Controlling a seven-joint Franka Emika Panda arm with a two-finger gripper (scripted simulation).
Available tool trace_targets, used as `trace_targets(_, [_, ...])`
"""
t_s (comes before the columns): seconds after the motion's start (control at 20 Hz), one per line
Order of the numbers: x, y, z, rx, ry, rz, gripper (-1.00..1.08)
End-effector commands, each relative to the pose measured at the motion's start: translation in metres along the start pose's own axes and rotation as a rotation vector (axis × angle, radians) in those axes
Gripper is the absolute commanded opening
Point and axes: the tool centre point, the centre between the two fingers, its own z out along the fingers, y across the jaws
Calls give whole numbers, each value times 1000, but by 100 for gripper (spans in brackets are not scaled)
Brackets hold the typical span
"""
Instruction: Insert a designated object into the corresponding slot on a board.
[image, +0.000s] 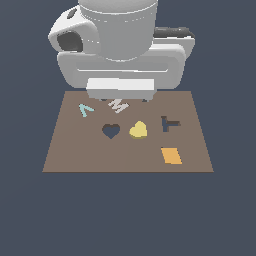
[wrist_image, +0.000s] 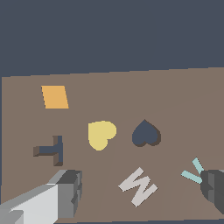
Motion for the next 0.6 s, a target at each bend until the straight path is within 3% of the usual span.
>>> trace_targets(0.0, [0,0,0,0,0,0,100])
trace_targets(0.55, [0,-12,41,-4,-13,-20,100])
